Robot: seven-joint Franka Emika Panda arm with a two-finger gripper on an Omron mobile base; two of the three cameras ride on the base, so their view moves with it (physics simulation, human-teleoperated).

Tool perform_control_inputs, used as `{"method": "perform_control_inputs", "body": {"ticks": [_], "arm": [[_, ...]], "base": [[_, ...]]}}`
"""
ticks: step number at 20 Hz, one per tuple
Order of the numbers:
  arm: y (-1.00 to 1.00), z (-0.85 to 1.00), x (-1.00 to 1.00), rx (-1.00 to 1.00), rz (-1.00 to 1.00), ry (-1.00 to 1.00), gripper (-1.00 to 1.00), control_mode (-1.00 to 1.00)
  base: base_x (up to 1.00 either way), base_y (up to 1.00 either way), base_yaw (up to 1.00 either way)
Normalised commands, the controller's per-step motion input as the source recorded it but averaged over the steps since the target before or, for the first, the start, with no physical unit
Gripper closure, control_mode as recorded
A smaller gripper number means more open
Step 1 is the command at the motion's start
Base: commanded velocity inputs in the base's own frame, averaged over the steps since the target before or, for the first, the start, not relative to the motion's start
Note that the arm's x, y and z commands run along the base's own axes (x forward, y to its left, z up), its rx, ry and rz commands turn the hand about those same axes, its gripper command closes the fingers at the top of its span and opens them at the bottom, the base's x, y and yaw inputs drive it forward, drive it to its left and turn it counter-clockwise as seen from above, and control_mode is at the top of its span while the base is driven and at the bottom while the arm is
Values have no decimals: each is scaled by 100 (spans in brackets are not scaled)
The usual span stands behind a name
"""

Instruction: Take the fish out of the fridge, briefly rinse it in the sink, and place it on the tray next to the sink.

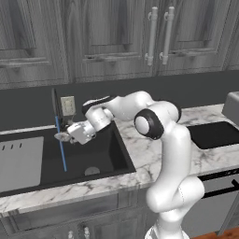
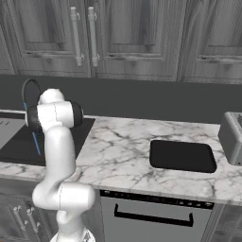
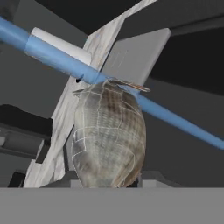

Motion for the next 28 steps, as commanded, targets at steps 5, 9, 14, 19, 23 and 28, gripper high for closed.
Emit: {"method": "perform_control_inputs", "body": {"ticks": [5,9,14,19,23,28], "arm": [[0,0,6,0,0,0,100,-100],[-1,-4,25,0,0,0,100,-100],[-5,0,3,0,0,0,100,-100],[0,0,-3,0,0,0,100,-100],[6,0,-49,0,1,0,100,-100],[0,0,-75,0,1,-1,100,-100]], "base": [[0,0,0],[0,0,0],[0,0,0],[0,0,0],[0,0,0],[0,0,0]]}}
